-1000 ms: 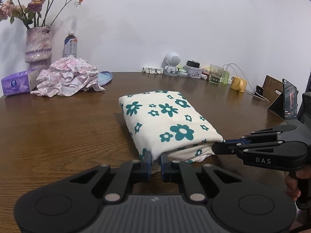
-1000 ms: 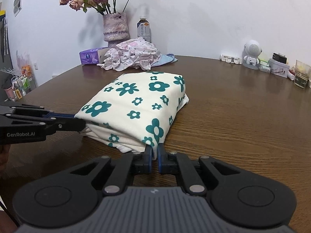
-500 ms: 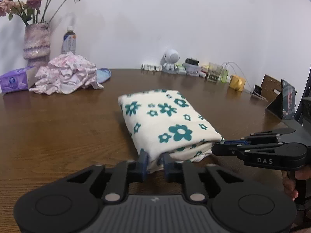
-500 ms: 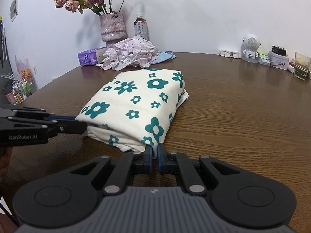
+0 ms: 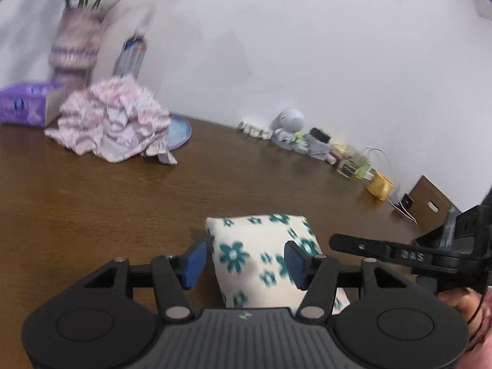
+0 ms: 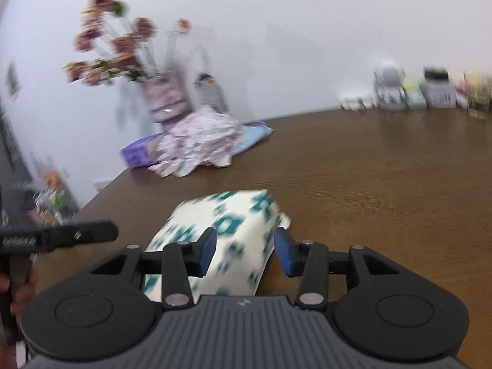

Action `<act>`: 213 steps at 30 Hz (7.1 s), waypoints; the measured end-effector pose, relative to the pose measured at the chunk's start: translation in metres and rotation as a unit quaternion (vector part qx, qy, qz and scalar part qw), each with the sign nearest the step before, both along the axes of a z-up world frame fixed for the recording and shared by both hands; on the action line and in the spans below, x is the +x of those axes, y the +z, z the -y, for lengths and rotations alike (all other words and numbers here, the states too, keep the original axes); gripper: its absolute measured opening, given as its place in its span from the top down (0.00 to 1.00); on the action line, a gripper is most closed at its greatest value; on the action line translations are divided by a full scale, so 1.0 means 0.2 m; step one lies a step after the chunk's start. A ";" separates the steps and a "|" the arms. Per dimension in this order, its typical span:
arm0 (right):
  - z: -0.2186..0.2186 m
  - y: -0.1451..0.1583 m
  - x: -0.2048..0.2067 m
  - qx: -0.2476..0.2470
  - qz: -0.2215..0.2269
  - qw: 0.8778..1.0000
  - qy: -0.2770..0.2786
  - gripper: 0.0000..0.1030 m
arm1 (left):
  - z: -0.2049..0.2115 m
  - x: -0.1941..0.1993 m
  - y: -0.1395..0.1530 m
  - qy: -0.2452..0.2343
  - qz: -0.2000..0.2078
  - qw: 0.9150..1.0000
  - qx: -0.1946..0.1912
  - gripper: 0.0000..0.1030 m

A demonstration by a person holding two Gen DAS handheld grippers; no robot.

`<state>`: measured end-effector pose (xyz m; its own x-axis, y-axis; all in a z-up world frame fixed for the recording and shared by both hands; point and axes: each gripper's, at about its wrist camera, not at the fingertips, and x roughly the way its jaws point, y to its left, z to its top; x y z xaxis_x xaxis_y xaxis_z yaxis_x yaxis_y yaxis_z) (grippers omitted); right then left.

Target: Fold clothes

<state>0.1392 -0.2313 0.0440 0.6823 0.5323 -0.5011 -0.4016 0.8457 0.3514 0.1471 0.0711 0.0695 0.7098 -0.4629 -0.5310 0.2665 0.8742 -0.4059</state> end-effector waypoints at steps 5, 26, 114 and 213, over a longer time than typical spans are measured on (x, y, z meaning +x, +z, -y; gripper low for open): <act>0.00 -0.07 0.32 0.057 -0.085 0.994 -0.032 0.63 | 0.01 0.20 -0.06 0.006 -0.049 0.998 -0.032 0.51; 0.09 -0.22 0.39 0.141 -0.134 0.980 -0.033 0.63 | 0.01 0.30 -0.10 0.026 -0.056 0.997 -0.040 0.45; 0.02 -0.17 -0.10 0.080 -0.124 0.988 -0.046 0.69 | 0.00 -0.07 -0.24 0.041 -0.086 0.988 -0.123 0.68; 0.12 -0.29 0.35 0.206 -0.167 0.963 -0.050 0.69 | -0.04 0.29 -0.27 0.002 -0.067 0.991 -0.120 0.85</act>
<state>0.2101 -0.2562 -0.0132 0.5775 0.6733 -0.4617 -0.1315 0.6349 0.7613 0.2055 0.0785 0.0160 0.6423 -0.5852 -0.4951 0.1939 0.7489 -0.6336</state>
